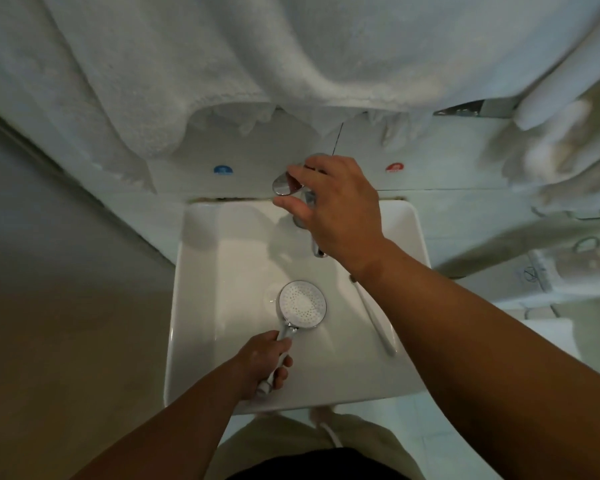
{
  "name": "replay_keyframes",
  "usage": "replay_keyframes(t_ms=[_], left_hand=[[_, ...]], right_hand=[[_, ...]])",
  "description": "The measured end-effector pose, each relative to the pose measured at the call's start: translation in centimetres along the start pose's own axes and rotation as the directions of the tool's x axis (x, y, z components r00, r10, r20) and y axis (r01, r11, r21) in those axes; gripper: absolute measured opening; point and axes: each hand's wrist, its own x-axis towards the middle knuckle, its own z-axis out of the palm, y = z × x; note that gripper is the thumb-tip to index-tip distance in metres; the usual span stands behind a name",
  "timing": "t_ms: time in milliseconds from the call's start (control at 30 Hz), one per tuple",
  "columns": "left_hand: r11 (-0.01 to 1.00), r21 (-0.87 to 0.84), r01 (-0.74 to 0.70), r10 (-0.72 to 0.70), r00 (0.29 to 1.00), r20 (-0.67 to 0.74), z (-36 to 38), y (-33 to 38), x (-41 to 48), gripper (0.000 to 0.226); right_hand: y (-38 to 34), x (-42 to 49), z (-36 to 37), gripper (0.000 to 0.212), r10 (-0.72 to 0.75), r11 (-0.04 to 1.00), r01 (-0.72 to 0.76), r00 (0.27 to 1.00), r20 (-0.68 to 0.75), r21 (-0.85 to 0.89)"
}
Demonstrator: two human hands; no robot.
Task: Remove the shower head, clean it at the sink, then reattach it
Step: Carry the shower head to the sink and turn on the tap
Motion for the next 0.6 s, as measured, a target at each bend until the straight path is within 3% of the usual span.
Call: replay_keyframes(t_ms=[600], left_hand=[[0.999, 0.042, 0.0, 0.001, 1.0, -0.02, 0.29, 0.19, -0.02, 0.027]], right_hand=[[0.76, 0.77, 0.0, 0.055, 0.051, 0.993, -0.052, 0.999, 0.005, 0.107]])
